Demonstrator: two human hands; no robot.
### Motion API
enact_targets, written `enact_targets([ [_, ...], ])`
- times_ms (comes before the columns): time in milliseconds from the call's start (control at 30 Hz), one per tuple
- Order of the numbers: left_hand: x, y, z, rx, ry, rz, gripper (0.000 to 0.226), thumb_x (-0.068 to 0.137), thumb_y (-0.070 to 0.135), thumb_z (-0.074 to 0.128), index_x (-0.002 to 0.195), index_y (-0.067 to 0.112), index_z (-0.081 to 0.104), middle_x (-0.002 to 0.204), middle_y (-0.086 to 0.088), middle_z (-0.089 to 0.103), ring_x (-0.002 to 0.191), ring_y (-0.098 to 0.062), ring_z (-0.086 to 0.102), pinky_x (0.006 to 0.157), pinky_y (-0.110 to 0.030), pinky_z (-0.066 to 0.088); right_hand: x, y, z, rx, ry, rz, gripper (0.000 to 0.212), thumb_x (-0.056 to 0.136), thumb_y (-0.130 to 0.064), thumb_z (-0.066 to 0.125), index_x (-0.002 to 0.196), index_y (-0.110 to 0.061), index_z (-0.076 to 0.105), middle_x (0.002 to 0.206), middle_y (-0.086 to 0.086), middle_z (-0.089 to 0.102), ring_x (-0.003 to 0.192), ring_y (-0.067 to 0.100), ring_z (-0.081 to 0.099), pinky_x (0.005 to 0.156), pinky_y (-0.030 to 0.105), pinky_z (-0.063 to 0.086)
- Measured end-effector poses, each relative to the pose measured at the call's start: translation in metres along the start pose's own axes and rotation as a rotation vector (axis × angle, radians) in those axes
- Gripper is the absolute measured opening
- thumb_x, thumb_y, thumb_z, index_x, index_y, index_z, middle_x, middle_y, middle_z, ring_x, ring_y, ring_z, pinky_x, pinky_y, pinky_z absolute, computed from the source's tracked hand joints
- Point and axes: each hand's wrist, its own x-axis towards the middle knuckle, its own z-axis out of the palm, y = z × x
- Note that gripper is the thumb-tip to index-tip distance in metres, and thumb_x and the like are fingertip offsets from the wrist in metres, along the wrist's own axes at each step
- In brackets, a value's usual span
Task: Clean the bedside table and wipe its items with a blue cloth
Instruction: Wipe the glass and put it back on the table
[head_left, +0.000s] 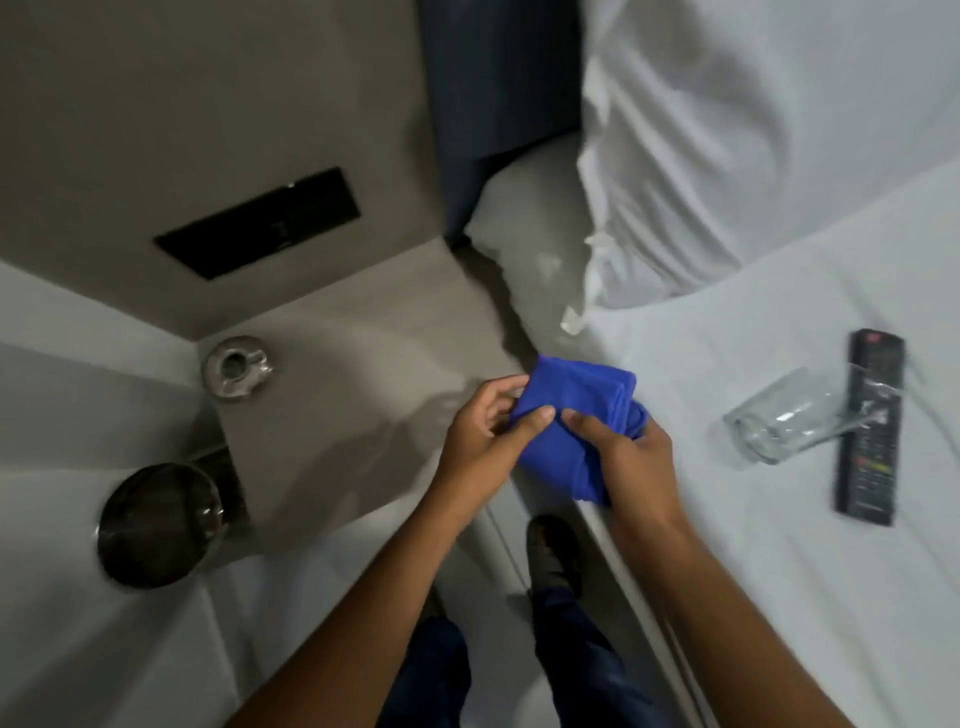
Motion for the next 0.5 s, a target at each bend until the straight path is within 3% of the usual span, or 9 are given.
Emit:
enact_targets([
  [67, 0.004, 0.010, 0.035, 0.086, 0.024, -0.002, 0.032, 0.070, 0.053, 0.070, 0.097, 0.037, 0.068, 0.098, 0.005, 0.074, 0.090, -0.008, 0.069, 0.080, -0.023, 0.053, 0.005, -0.016, -0.033, -0.091, 0.234, -0.171, 0.015, 0.072, -0.010, 0.073, 0.084, -0.016, 0.068, 0.082, 0.008, 0.072, 0.076, 0.024, 0.068, 0.079, 0.054, 0.056],
  [100, 0.003, 0.016, 0.061, 0.109, 0.025, 0.004, 0.029, 0.072, 0.053, 0.068, 0.094, 0.035, 0.070, 0.095, 0.006, 0.075, 0.089, -0.009, 0.069, 0.080, -0.026, 0.054, 0.007, -0.024, -0.058, -0.114, 0.335, -0.260, 0.016, 0.071, -0.011, 0.071, 0.084, -0.020, 0.066, 0.080, 0.005, 0.070, 0.074, 0.019, 0.065, 0.078, 0.053, 0.056],
  [167, 0.004, 0.022, 0.102, 0.152, 0.022, 0.053, 0.016, 0.081, 0.037, 0.068, 0.092, 0.028, 0.074, 0.096, 0.005, 0.075, 0.089, -0.010, 0.069, 0.083, -0.028, 0.055, 0.008, -0.040, -0.094, -0.115, 0.463, -0.420, 0.025, 0.075, -0.008, 0.064, 0.094, -0.023, 0.065, 0.088, 0.002, 0.068, 0.078, 0.014, 0.062, 0.079, 0.042, 0.055],
  [233, 0.002, 0.030, 0.147, 0.308, 0.009, 0.169, 0.017, 0.086, 0.024, 0.065, 0.100, 0.021, 0.075, 0.106, 0.004, 0.074, 0.095, -0.014, 0.068, 0.085, -0.025, 0.054, 0.009, -0.056, -0.130, -0.047, 0.576, -0.515, 0.031, 0.078, -0.001, 0.058, 0.103, -0.020, 0.064, 0.092, -0.002, 0.066, 0.080, 0.009, 0.060, 0.076, 0.029, 0.052],
  [367, 0.004, 0.034, 0.236, 0.755, -0.164, 0.439, 0.039, 0.090, 0.032, 0.063, 0.125, 0.014, 0.061, 0.123, -0.007, 0.065, 0.112, -0.027, 0.060, 0.092, -0.038, 0.050, 0.020, -0.068, -0.192, 0.002, 0.738, -0.492, 0.034, 0.079, -0.007, 0.055, 0.087, -0.039, 0.057, 0.082, -0.015, 0.060, 0.071, 0.002, 0.057, 0.068, 0.024, 0.050],
  [500, 0.007, 0.027, 0.271, 1.147, -0.192, 0.476, 0.062, 0.084, 0.041, 0.070, 0.134, 0.016, 0.041, 0.125, -0.011, 0.056, 0.112, -0.027, 0.056, 0.087, -0.036, 0.048, 0.024, -0.046, -0.209, -0.146, 0.708, -0.384, 0.023, 0.081, -0.013, 0.057, 0.096, -0.030, 0.063, 0.087, -0.004, 0.065, 0.077, 0.016, 0.062, 0.078, 0.045, 0.057],
])
